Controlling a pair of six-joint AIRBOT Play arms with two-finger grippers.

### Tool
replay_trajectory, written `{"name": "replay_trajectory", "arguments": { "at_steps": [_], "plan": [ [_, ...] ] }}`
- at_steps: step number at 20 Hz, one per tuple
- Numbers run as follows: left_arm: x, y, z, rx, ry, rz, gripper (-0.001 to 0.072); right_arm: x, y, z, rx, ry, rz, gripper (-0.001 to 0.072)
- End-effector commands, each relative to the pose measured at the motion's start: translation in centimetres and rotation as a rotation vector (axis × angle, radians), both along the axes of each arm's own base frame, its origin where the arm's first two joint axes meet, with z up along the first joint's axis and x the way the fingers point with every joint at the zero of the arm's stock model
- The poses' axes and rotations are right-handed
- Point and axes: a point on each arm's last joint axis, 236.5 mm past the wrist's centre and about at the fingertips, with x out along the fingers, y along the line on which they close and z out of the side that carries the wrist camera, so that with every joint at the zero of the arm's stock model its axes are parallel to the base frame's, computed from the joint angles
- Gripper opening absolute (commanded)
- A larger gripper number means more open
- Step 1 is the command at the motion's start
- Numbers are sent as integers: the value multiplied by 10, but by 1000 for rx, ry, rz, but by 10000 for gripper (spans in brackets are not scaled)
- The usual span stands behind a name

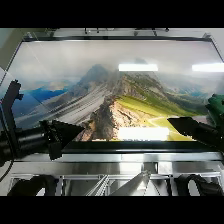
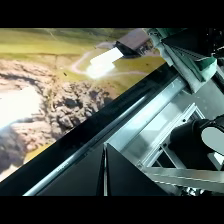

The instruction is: Fold the shirts.

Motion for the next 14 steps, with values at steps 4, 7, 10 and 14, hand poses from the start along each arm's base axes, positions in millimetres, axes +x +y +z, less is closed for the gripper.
{"name": "replay_trajectory", "arguments": {
  "at_steps": [4, 7, 10, 14],
  "plan": [
    [0, 0, 0, -1, -1, 1, 13, 0, 0, 0, 0, 0, 1, 20],
    [4, 1, 3, -21, 16, 32, 14, 0, 0, 0, 0, 0, 1, 20],
    [19, 15, -6, 1, 69, 150, 392, 0, 0, 0, 0, 0, 1, 20],
    [44, 102, -48, 269, 149, 430, 720, 0, 0, 0, 0, 0, 1, 20]
  ]
}}
